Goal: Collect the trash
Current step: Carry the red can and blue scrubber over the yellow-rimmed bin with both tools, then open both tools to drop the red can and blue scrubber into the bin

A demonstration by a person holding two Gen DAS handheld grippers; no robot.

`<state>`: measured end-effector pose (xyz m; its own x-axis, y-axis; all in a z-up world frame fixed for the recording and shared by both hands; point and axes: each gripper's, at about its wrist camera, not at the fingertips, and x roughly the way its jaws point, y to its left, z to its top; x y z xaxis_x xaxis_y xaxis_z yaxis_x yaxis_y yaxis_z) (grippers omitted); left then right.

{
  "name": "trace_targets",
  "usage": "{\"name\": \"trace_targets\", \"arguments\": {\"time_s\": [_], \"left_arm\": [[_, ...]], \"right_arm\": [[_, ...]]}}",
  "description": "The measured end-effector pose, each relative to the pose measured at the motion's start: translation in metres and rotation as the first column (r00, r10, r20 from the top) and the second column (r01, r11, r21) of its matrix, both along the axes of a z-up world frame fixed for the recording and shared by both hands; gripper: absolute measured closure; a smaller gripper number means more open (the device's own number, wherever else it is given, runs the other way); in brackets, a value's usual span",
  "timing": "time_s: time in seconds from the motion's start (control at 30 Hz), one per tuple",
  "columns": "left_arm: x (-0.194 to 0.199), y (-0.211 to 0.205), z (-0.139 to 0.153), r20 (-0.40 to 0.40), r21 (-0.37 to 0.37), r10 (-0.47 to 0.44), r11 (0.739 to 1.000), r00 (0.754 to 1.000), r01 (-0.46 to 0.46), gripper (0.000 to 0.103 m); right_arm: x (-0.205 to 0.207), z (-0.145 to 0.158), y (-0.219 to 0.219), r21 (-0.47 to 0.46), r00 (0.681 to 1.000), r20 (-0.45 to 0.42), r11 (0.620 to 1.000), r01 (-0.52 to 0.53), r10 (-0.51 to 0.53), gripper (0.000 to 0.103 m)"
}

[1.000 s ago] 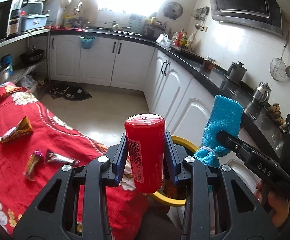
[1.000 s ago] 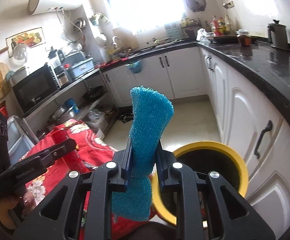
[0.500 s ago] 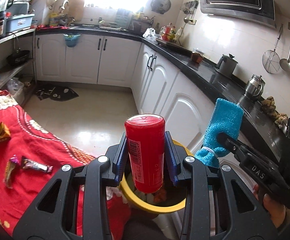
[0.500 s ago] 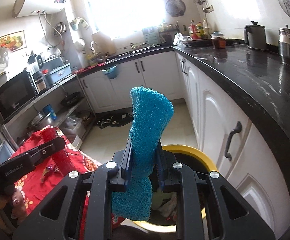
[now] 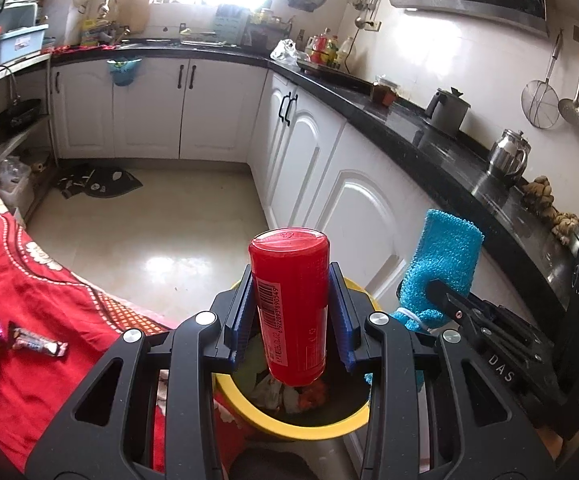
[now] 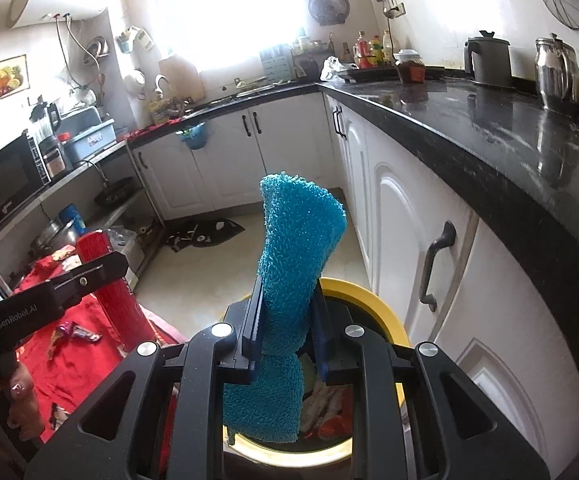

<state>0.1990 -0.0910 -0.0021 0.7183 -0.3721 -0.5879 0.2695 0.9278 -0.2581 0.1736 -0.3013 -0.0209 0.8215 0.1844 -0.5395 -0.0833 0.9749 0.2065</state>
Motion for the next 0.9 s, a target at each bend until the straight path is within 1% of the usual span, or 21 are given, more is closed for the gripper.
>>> {"name": "trace_targets", "arguments": {"time_s": [0.33, 0.63, 0.8, 0.9], "left_arm": [[0.016, -0.012, -0.021, -0.041, 0.000, -0.022, 1.000, 0.999, 0.022, 0.075], [0.026, -0.018, -0.037, -0.080, -0.002, -0.029, 1.000, 0.996, 0.029, 0.075], [0.029, -0.018, -0.043, -0.100, -0.003, -0.030, 1.000, 0.995, 0.030, 0.075], [0.030, -0.017, -0.045, -0.107, 0.003, -0.024, 1.000, 0.994, 0.024, 0.071]], "right_arm": [[0.011, -0.023, -0.003, -0.027, 0.999, -0.033, 0.999, 0.028, -0.029, 0.081], [0.016, -0.037, -0.002, -0.043, 0.998, -0.061, 0.999, 0.031, -0.033, 0.081], [0.018, -0.040, -0.003, -0.046, 0.997, -0.068, 0.998, 0.037, -0.040, 0.076], [0.018, -0.040, -0.003, -0.046, 0.997, -0.067, 0.998, 0.042, -0.045, 0.072]]}}
